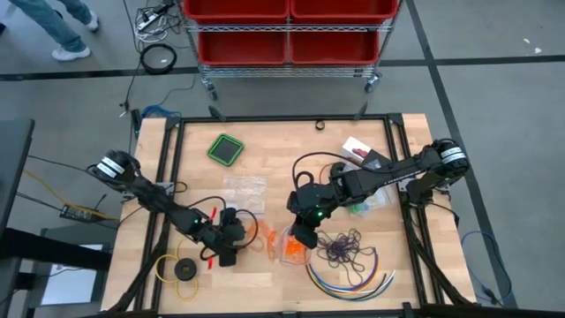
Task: Sort rubber bands
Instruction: Put the orange rubber band into the transparent zip bag
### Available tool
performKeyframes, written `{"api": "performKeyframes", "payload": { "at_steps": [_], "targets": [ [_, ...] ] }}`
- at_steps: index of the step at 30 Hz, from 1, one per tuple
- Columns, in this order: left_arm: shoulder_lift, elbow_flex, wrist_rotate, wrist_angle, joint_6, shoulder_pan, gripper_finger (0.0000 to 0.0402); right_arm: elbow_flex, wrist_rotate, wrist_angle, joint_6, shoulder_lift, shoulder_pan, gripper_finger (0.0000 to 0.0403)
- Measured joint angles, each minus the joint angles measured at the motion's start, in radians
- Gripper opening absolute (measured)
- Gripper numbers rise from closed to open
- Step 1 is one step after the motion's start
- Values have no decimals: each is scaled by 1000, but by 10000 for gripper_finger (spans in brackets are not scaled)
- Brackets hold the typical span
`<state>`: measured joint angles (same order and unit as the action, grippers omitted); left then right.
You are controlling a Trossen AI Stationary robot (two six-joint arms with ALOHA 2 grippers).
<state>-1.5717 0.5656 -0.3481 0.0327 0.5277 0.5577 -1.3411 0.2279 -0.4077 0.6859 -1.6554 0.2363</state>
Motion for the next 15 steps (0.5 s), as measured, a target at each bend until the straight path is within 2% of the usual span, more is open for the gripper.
{"api": "performKeyframes", "payload": {
  "at_steps": [6, 10, 13, 15],
  "targets": [
    [-106, 5, -22, 142, -31, -7, 226, 0, 0, 3, -7, 0, 0, 2],
    [-136, 16, -17, 192, -68, -14, 200, 0, 0, 3, -10, 0, 0, 1],
    [-137, 31, 4, 149, -71, -25, 159, 0, 0, 8, -9, 0, 0, 1],
    [-137, 38, 18, 126, -72, -27, 113, 0, 0, 9, -9, 0, 0, 2]
  ]
}}
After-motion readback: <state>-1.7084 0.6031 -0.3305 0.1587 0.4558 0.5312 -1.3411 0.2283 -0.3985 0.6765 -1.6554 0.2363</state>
